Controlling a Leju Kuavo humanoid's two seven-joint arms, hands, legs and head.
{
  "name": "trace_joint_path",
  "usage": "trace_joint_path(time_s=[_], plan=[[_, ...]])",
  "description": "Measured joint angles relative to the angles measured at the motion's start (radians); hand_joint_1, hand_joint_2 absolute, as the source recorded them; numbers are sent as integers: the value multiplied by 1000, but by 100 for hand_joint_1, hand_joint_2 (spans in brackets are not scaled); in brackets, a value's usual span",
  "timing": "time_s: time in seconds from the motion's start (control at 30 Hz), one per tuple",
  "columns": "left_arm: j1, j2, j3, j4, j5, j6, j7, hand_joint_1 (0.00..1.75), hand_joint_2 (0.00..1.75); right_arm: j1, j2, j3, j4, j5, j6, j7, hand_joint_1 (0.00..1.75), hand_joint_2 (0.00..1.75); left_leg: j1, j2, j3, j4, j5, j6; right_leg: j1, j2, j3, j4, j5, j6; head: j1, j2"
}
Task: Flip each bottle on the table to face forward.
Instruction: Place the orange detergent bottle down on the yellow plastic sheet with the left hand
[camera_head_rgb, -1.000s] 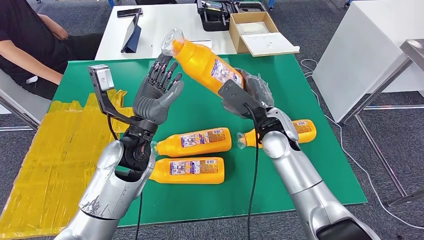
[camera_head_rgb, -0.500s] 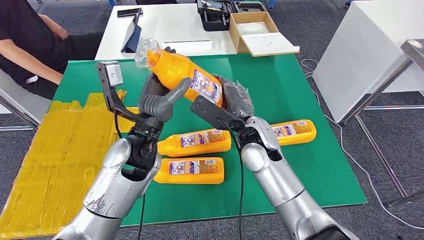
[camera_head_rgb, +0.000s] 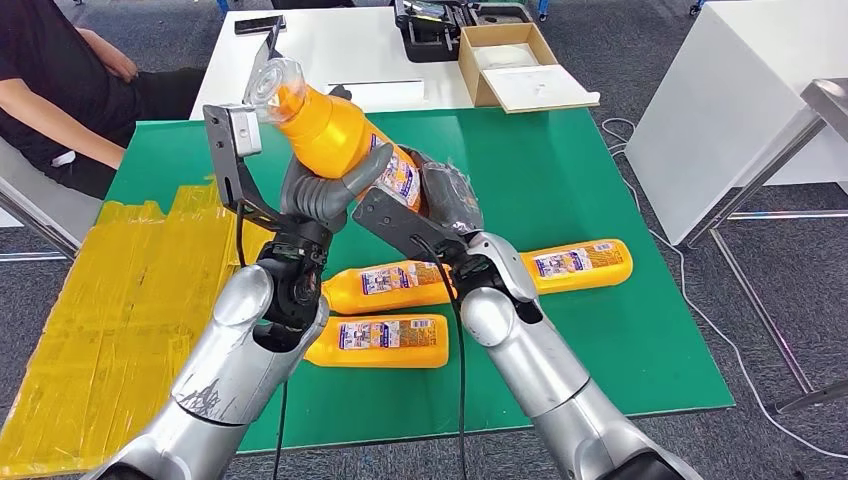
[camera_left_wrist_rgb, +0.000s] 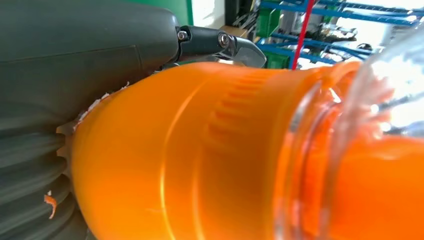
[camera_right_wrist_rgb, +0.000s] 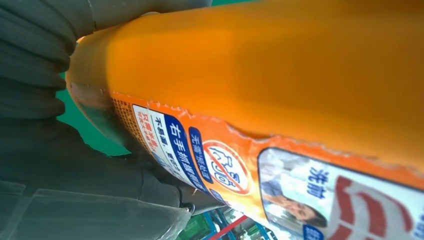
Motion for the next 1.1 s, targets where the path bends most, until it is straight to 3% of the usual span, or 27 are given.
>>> trace_joint_path(time_s=[0.37, 0.4, 0.5, 0.53, 1.1], plan=[[-21, -1, -1, 12, -4, 8, 2, 0, 175, -12, 8, 4, 4, -6, 0, 6, 175, 175, 0, 0, 0, 0, 0, 0, 0, 0, 0, 0, 0, 0, 0, 0], [-22, -1, -1, 12, -4, 8, 2, 34, 175, -12, 8, 4, 4, -6, 0, 6, 175, 175, 0, 0, 0, 0, 0, 0, 0, 0, 0, 0, 0, 0, 0, 0], [-22, -1, -1, 13, -4, 9, 2, 165, 175, -13, 8, 4, 5, -6, 1, 6, 175, 175, 0, 0, 0, 0, 0, 0, 0, 0, 0, 0, 0, 0, 0, 0], [-22, -1, -1, 13, -4, 11, 1, 175, 175, -13, 9, 4, 6, -8, 2, 6, 175, 175, 0, 0, 0, 0, 0, 0, 0, 0, 0, 0, 0, 0, 0, 0], [-22, 0, 25, 6, -9, 40, -20, 175, 175, -54, 28, 57, 44, -64, 9, 36, 175, 175, 0, 0, 0, 0, 0, 0, 0, 0, 0, 0, 0, 0, 0, 0]])
